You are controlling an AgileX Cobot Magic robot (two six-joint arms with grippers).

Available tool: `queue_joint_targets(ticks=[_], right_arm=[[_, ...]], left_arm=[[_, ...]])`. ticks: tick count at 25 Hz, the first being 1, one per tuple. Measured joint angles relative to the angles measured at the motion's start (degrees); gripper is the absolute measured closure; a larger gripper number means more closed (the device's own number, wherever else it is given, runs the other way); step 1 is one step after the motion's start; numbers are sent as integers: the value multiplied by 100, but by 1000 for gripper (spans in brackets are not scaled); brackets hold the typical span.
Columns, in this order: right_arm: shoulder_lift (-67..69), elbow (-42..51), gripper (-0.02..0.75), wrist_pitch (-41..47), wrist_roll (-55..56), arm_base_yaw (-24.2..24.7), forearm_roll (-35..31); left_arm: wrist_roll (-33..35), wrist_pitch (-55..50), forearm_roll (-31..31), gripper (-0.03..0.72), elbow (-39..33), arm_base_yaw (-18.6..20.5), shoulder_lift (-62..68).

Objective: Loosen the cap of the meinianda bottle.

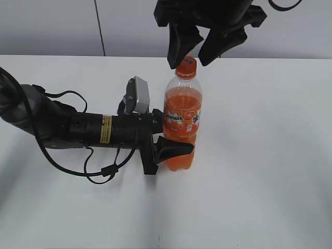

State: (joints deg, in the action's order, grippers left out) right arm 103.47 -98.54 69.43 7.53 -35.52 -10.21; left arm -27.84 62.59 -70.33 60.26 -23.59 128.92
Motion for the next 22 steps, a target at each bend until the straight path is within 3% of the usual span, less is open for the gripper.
queue_joint_targets(ticks=[8,14,22], right_arm=[[83,0,297,-103,-24,0,12],[89,0,454,-103,-113,0,12],[89,0,461,-61,-753,0,12]], left_arm=[[0,0,0,297,0,0,0],[0,0,0,297,0,0,0],[0,0,0,297,0,0,0]])
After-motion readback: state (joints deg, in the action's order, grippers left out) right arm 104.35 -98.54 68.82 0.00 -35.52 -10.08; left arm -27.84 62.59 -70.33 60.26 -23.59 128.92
